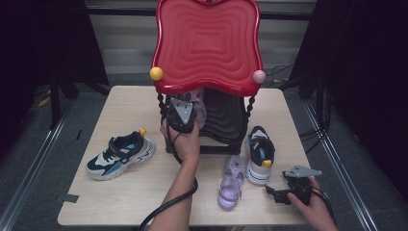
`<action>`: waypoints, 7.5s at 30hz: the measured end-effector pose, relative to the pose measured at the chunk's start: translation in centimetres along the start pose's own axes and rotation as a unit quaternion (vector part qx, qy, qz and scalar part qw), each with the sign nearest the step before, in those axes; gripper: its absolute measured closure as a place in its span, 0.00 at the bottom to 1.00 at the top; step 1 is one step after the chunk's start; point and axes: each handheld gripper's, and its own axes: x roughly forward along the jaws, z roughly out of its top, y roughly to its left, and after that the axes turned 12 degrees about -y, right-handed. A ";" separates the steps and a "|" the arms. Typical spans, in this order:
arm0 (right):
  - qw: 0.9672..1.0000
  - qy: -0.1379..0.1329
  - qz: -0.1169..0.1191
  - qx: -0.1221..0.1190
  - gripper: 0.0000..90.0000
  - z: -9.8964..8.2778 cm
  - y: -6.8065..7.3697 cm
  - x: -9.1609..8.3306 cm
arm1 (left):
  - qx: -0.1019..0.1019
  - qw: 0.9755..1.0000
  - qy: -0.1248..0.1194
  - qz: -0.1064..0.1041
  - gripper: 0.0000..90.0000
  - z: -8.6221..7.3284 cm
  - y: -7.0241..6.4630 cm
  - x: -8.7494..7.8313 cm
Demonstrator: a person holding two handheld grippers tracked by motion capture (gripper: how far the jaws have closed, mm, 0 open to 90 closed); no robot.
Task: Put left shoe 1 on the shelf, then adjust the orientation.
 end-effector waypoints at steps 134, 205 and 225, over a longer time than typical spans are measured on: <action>1.000 0.017 -0.003 0.016 0.15 0.7 -0.3 -1.9 | 0.021 0.925 0.286 -0.250 0.32 -8.1 8.2 -13.4; 0.991 0.029 0.127 -0.041 0.34 8.4 9.4 0.7 | 0.020 0.915 0.306 -0.260 0.24 -9.0 8.0 -13.3; 0.987 0.053 0.139 -0.053 0.50 7.5 10.4 2.1 | 0.020 0.915 0.307 -0.261 0.24 -9.0 8.0 -13.3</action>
